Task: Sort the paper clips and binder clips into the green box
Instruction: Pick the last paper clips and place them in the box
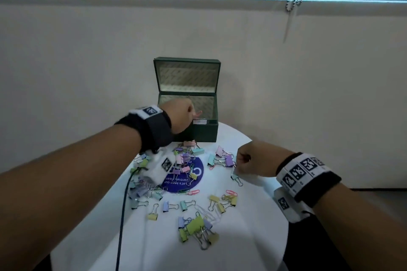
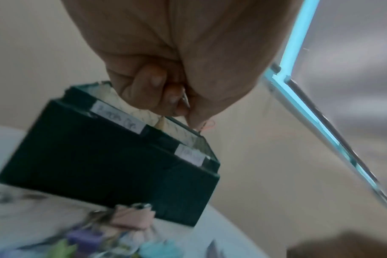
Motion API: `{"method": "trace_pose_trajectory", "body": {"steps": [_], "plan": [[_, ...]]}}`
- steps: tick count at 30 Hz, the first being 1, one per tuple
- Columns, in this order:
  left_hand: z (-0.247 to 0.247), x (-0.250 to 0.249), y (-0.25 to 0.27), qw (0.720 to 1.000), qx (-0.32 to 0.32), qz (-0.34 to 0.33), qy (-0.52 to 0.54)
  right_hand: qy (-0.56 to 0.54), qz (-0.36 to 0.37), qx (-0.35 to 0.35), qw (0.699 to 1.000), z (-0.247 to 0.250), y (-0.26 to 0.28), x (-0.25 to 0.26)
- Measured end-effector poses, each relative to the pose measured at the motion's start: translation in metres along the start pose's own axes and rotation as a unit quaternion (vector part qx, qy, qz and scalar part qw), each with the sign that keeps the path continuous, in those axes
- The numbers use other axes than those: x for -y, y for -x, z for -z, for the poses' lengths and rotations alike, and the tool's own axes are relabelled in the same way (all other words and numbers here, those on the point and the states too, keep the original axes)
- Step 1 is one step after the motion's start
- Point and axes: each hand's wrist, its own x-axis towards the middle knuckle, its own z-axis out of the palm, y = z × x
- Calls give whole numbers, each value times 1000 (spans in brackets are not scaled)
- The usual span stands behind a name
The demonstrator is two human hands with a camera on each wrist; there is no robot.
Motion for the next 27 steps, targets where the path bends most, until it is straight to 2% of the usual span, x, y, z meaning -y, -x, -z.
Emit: {"method": "trace_pose_trajectory", "body": {"steps": [3, 7, 11, 13, 14, 16, 17, 18, 20, 22, 25, 27], "plan": [[6, -11, -26, 999, 22, 49, 3, 16, -4, -32, 999, -7, -4, -2], [8, -15, -42, 998, -15, 53, 30, 15, -4, -45, 999, -7, -8, -3], [4, -17, -46, 988, 24, 63, 140, 4, -21, -43, 999, -10, -9, 1], [7, -17, -44, 996, 19, 31, 83, -1, -37, -39, 999, -12, -11, 3], [8, -17, -41, 999, -4, 4, 38, -1, -35, -38, 999, -13, -12, 3], [8, -21, -24, 996, -49, -75, -12, -3, -23, -35, 999, -13, -14, 4], [5, -24, -12, 992, -48, -115, -21, -6, -16, -35, 999, -13, -14, 5], [1, -27, -2, 987, -23, -155, -46, -6, -9, -37, 999, -13, -15, 5], [-12, -34, 15, 966, 69, -216, -127, -2, 2, -41, 999, -12, -14, 8], [-31, -40, 21, 941, 149, -233, -195, -6, 11, -41, 999, -13, -13, 9], [-53, -43, 26, 926, 186, -214, -250, -2, 20, -39, 999, -13, -11, 11], [-60, -39, 26, 931, 179, -206, -244, 0, 22, -38, 999, -12, -9, 11]]}}
